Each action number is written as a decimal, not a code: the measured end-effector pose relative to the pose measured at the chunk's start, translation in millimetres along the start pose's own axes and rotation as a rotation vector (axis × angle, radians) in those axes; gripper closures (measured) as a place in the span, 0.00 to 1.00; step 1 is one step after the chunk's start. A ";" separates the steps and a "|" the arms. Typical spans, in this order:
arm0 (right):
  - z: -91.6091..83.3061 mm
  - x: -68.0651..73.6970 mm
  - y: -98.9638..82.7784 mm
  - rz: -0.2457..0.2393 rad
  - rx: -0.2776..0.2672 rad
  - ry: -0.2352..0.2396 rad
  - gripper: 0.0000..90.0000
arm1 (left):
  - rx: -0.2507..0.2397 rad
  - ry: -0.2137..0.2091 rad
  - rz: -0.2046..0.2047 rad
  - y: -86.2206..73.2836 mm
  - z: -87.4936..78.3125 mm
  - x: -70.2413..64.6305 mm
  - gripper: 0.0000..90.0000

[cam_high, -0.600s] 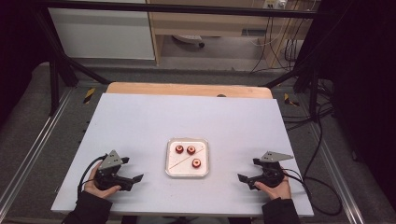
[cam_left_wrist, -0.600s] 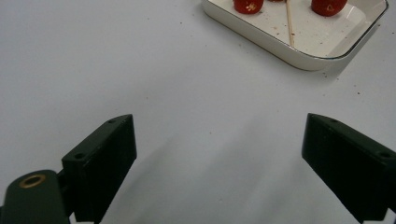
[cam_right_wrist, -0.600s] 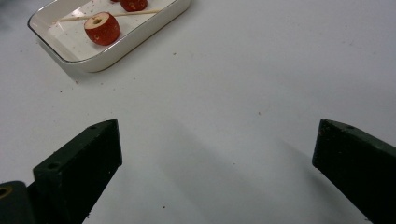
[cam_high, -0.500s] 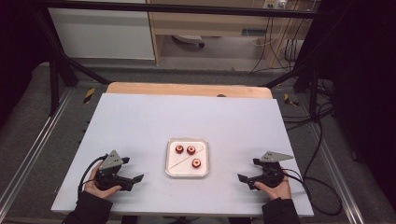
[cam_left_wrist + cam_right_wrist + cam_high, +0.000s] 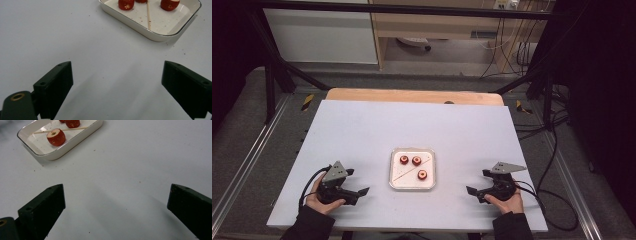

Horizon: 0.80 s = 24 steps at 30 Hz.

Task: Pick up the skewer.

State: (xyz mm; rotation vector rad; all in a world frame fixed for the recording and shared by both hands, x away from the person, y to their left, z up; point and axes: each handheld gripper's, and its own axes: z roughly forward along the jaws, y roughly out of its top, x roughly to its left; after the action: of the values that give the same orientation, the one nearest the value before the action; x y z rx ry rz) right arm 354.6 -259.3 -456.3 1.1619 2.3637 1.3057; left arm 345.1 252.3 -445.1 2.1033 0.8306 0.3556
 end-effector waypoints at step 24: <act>0.3 0.1 -0.3 -0.007 0.005 0.000 0.02 | 0.028 -0.029 0.047 36.5 19.1 -21.8 0.12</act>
State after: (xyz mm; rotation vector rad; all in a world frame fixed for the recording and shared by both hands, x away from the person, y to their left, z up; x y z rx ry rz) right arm 354.6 -259.1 -456.7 1.1539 2.3705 1.2988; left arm 354.6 210.2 -427.5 2.1518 0.7741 0.3400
